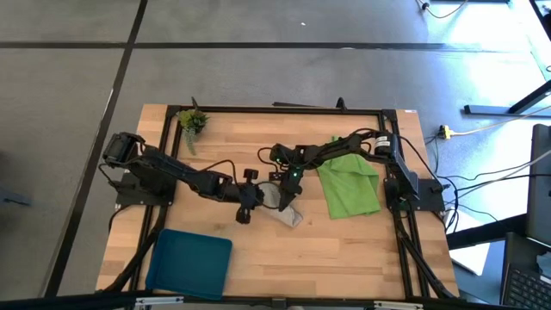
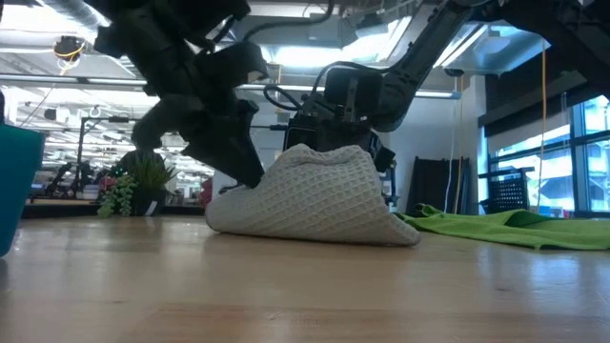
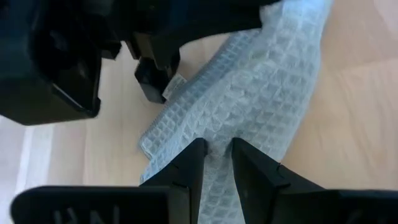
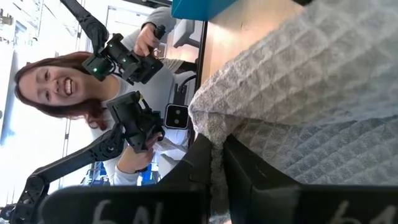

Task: Fold microfiber towels
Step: Fold the gray microfiber cloth

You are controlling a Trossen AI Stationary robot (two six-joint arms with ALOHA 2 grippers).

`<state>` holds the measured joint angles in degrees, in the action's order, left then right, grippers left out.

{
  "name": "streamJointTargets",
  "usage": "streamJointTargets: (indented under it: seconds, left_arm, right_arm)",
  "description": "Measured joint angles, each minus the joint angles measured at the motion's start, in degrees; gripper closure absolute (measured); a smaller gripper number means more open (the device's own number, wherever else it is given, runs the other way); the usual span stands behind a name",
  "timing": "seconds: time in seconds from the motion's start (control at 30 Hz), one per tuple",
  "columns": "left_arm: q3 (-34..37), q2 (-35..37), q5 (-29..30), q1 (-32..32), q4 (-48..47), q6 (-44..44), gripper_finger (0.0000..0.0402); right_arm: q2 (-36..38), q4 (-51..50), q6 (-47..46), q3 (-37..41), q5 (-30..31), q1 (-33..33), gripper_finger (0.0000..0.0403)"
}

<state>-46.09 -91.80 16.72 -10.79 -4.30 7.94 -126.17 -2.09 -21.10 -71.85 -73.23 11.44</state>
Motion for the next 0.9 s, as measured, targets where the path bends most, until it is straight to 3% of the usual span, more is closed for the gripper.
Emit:
streamJointTargets:
  seconds: [0.4,0.63,0.9]
  left_arm:
    - [0.0,-2.5,-11.8,5.1,0.4,3.1,0.0329]
    - [0.0,-2.5,-12.5,5.8,-1.5,4.8,0.0395]
    - [-0.6,-2.3,-25.2,7.7,-6.4,6.1,0.0401]
  right_arm:
    - [0.0,0.2,-0.9,0.0,0.3,0.0,0.0380]
    - [0.0,0.2,-1.4,0.0,0.3,0.0,0.0380]
    - [-0.1,0.3,-3.8,0.0,0.6,0.0,0.0380]
